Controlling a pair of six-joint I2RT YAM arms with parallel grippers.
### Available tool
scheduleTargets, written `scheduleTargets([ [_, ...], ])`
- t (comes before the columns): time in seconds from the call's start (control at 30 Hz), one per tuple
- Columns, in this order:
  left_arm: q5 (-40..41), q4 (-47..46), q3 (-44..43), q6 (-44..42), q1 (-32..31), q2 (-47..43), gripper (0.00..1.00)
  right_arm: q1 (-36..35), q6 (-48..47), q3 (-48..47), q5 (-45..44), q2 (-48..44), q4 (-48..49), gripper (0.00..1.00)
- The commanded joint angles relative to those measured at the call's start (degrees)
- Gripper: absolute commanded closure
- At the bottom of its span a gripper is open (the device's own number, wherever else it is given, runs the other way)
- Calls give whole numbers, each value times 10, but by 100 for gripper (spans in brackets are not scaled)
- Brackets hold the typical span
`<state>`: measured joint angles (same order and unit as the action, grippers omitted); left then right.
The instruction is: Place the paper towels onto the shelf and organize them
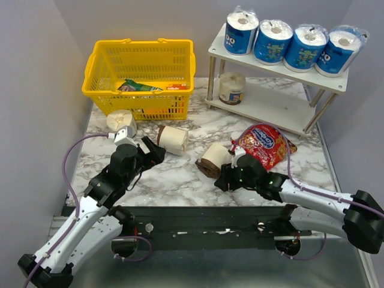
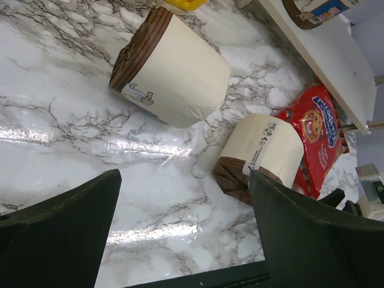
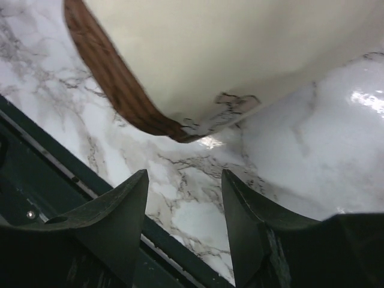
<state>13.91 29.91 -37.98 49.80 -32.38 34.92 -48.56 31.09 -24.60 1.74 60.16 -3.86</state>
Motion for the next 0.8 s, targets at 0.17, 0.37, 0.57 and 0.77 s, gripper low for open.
scheduleTargets([
  [0.17, -69, -97, 15, 8, -23, 51, 7, -23, -42, -70, -94, -98, -57, 32],
  [0.37, -64, -176, 53, 73, -87, 78, 8, 79, -146, -163, -20, -74, -94, 19],
  [0.57, -32, -280, 58, 122, -172, 156, 6, 202, -169, -205, 102, -15, -93, 13],
  [0.77, 2, -379, 47, 149, -229, 273, 8, 264, -160, -223, 112, 0, -99, 13],
])
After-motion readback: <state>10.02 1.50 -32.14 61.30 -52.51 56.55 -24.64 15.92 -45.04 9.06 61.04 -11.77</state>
